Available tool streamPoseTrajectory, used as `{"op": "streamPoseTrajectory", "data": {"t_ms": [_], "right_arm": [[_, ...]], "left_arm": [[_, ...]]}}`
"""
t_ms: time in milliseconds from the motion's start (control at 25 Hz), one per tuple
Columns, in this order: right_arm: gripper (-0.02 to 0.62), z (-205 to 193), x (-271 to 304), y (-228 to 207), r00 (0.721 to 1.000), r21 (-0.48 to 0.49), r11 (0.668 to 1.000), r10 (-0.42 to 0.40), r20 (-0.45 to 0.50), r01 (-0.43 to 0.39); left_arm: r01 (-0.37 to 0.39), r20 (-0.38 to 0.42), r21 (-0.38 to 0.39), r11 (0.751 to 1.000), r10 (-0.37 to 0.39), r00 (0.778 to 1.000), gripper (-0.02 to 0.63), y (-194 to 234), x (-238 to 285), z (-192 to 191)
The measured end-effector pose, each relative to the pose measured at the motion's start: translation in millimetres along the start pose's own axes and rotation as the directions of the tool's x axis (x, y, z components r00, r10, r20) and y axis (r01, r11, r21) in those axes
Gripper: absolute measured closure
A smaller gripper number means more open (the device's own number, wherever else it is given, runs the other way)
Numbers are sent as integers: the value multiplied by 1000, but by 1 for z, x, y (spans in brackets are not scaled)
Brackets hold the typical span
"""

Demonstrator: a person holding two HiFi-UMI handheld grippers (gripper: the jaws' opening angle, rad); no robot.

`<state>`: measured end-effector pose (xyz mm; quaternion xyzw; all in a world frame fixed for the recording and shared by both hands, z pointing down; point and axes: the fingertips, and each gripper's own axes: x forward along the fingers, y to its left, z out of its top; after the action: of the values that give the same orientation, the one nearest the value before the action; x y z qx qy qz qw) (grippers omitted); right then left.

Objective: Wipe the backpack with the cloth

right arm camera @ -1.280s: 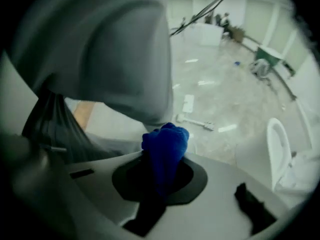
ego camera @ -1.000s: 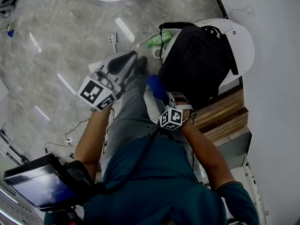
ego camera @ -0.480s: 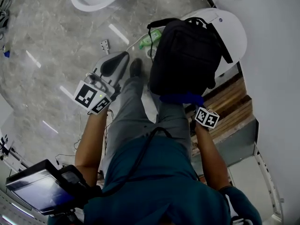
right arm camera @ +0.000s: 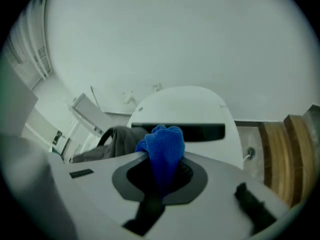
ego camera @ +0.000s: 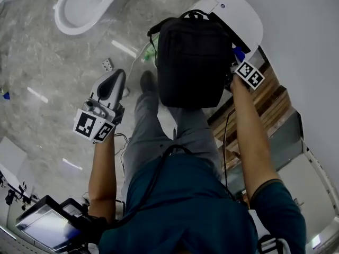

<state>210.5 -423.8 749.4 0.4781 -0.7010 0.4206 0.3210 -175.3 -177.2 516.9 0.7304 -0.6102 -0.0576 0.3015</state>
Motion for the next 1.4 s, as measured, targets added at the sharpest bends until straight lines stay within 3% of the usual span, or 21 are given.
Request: {"op": "streamPoseTrajectory", "data": {"t_ms": [80,160,200,240,280,320,360,400,440,480,520,560,680,720,920,1120,1240,1320,1400], "right_arm": [[566,46,22,30,996,1,997,81,39,-81],[567,84,38,77,984,-172,970,176,22,-170],[566,88,45,101,980,-321,926,193,-48,-198],[566,78,52,123,975,-502,837,162,-153,-218],[566,57,58,141,962,-684,687,88,-258,-246],[566,29,60,158,944,-820,494,7,-328,-289],[566,-1,57,175,929,-888,312,-40,-369,-339],[566,-30,49,190,918,-907,179,-45,-394,-381],[566,-56,39,201,915,-912,95,-23,-402,-398],[568,-76,27,207,923,-922,44,6,-386,-386],[568,-86,14,205,936,-936,26,32,-350,-351],[568,-89,0,197,949,-948,51,52,-311,-314],[568,-89,-43,190,954,-918,261,85,-286,-299],[568,-97,-55,195,948,-898,304,88,-307,-319],[568,-147,-87,195,906,-823,386,93,-413,-416],[568,-144,-112,186,889,-668,609,147,-435,-427],[568,-123,-147,193,907,-549,735,228,-353,-398],[568,-103,-182,203,924,-488,787,283,-258,-378],[568,-81,-219,215,931,-446,818,336,-139,-362]], "left_arm": [[3,-9,10,1000,-3,1000,601,0,1,0],[7,-14,14,1000,-7,1000,601,0,5,-1],[8,-15,14,1000,-8,1000,601,-1,7,-2],[8,-16,14,1000,-8,1000,601,-2,9,-2],[5,-16,15,1000,-5,1000,601,-2,10,-2],[-1,-15,17,1000,1,1000,601,-2,10,-1],[-9,-14,19,1000,9,1000,601,-2,10,0],[-18,-12,19,1000,18,1000,601,-2,11,1],[-25,-11,19,1000,25,1000,601,-3,14,1],[-24,-11,18,1000,24,1000,601,-5,19,0],[-12,-15,22,1000,12,1000,601,-8,25,-2],[10,-27,32,999,-9,1000,601,-11,32,-4],[64,-27,45,997,-63,998,601,-22,38,6],[68,-2,39,997,-68,998,601,-25,35,15],[109,26,60,992,-110,994,601,-45,19,44],[174,14,109,979,-176,984,601,-73,7,67],[223,-2,134,966,-224,975,601,-98,-5,79],[260,-14,152,954,-261,965,601,-116,-17,86],[298,-25,171,939,-298,954,601,-130,-29,89]]}}
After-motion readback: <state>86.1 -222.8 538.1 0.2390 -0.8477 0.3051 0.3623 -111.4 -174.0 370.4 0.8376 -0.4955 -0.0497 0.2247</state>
